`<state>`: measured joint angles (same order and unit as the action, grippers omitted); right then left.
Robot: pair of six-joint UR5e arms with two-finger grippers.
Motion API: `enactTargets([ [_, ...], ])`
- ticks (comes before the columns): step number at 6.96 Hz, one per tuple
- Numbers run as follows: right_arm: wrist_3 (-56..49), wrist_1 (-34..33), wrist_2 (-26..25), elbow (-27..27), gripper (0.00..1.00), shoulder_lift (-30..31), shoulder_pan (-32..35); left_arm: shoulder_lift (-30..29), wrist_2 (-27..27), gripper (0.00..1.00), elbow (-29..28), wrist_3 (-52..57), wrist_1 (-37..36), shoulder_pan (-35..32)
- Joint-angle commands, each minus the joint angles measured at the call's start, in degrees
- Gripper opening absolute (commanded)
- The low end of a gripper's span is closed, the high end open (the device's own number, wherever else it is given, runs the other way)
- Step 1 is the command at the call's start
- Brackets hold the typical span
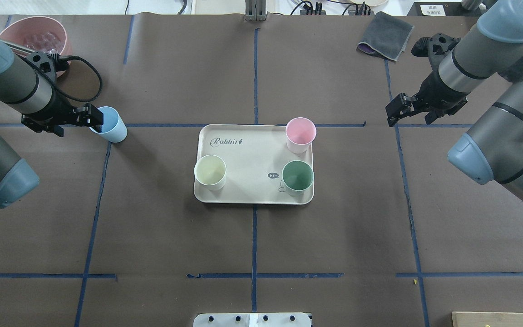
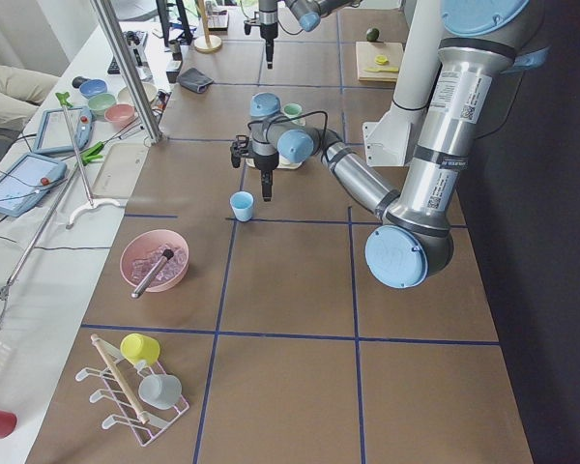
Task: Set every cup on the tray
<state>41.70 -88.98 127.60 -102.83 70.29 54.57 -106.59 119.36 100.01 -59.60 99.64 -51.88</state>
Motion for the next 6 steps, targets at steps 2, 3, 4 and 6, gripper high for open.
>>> enactTargets([
  [2, -0.5, 0.1, -0.4, 0.0, 1.0, 0.4, 0.1, -3.4, 0.2, 0.73, -6.0, -5.4, 2.4, -1.1],
  [3, -0.5, 0.1, -0.4, 0.0, 1.0, 0.5, 0.1, -3.8, 0.2, 0.72, -7.7, -5.4, 2.5, -1.2],
  [4, -0.5, 0.1, -0.4, 0.0, 1.0, 0.5, 0.1, -4.4, 0.3, 0.72, -9.1, -5.3, 3.1, -1.2],
  [6, -0.5, 0.1, -0.5, 0.1, 0.99, 0.6, 0.1, -4.8, 0.3, 0.67, -10.3, -5.4, 3.8, -0.8],
])
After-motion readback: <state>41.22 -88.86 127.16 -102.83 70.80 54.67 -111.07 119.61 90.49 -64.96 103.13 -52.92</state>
